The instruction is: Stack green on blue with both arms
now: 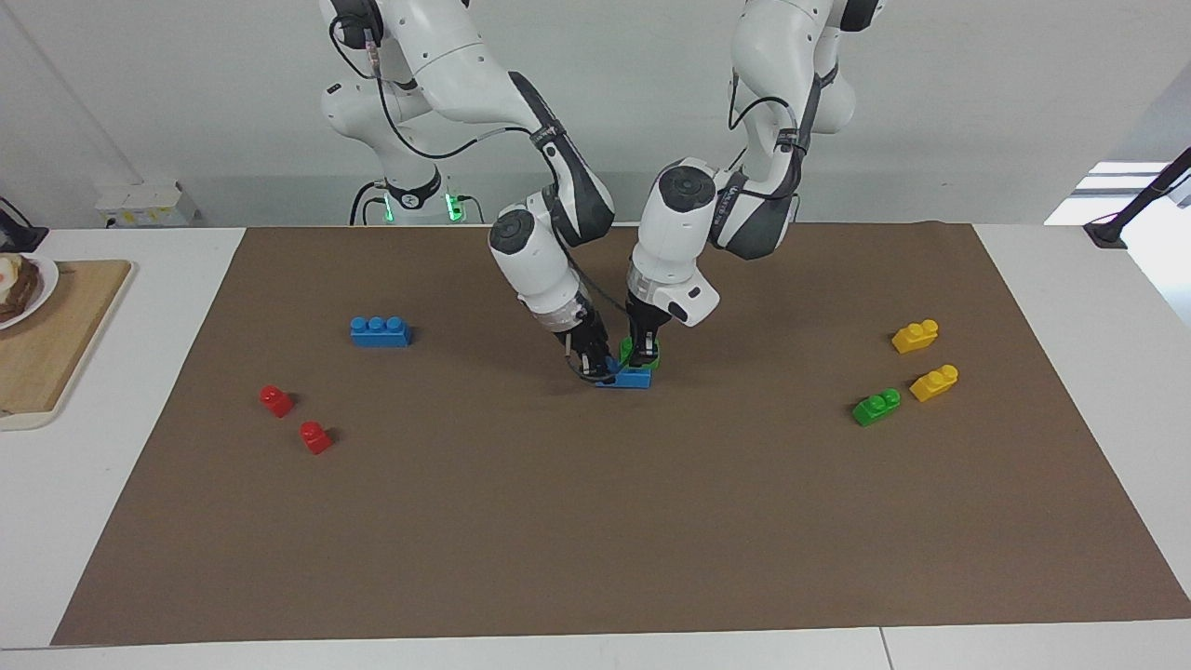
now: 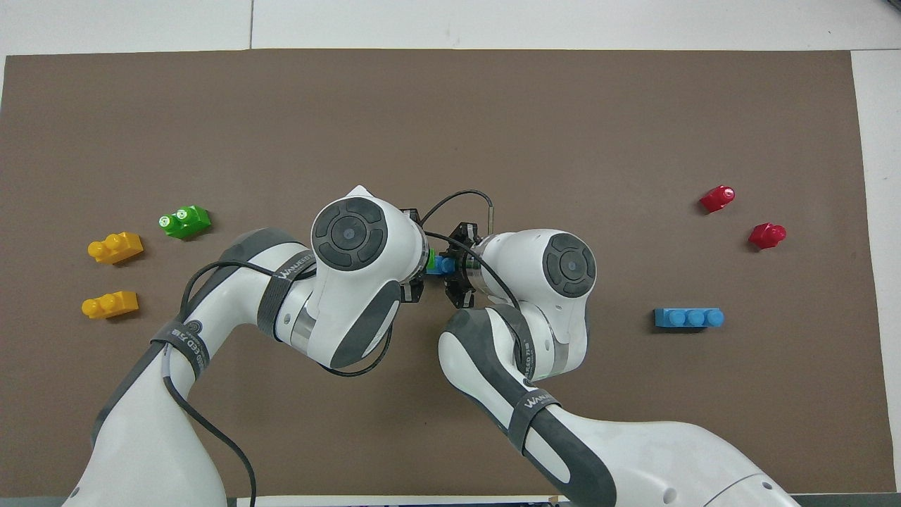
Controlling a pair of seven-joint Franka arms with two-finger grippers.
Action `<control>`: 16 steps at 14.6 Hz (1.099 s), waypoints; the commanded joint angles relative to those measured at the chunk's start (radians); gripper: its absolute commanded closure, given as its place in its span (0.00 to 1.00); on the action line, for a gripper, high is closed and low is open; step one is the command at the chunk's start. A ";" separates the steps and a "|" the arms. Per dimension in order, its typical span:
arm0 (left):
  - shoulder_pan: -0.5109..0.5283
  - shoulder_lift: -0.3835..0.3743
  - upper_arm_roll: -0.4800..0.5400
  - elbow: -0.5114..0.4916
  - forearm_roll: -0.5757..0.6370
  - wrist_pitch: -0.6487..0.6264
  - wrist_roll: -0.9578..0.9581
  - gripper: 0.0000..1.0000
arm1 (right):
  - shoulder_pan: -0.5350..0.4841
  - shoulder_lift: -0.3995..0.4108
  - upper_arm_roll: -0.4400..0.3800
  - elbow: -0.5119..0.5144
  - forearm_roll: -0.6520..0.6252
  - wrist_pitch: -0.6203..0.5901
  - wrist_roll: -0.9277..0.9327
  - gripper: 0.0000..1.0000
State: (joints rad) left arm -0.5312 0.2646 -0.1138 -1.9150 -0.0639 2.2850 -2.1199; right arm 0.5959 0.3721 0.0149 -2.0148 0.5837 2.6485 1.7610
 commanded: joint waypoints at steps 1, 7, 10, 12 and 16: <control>-0.012 0.021 0.013 0.025 0.015 0.010 -0.069 1.00 | -0.001 0.013 -0.003 0.004 0.019 0.024 -0.012 1.00; -0.018 0.024 0.011 0.014 0.021 0.007 -0.086 1.00 | -0.008 0.014 -0.003 0.004 0.041 0.024 -0.020 1.00; -0.016 0.025 0.011 0.017 0.032 -0.007 -0.056 1.00 | -0.011 0.013 -0.003 0.001 0.056 0.024 -0.029 1.00; -0.018 0.027 0.011 0.016 0.039 -0.007 -0.037 1.00 | -0.013 0.014 -0.003 0.004 0.058 0.024 -0.029 1.00; -0.019 0.038 0.011 0.027 0.042 0.004 -0.035 1.00 | -0.013 0.014 -0.003 0.001 0.058 0.025 -0.029 1.00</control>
State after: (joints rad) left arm -0.5353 0.2718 -0.1151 -1.9070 -0.0462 2.2854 -2.1629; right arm 0.5940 0.3743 0.0118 -2.0150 0.6135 2.6489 1.7593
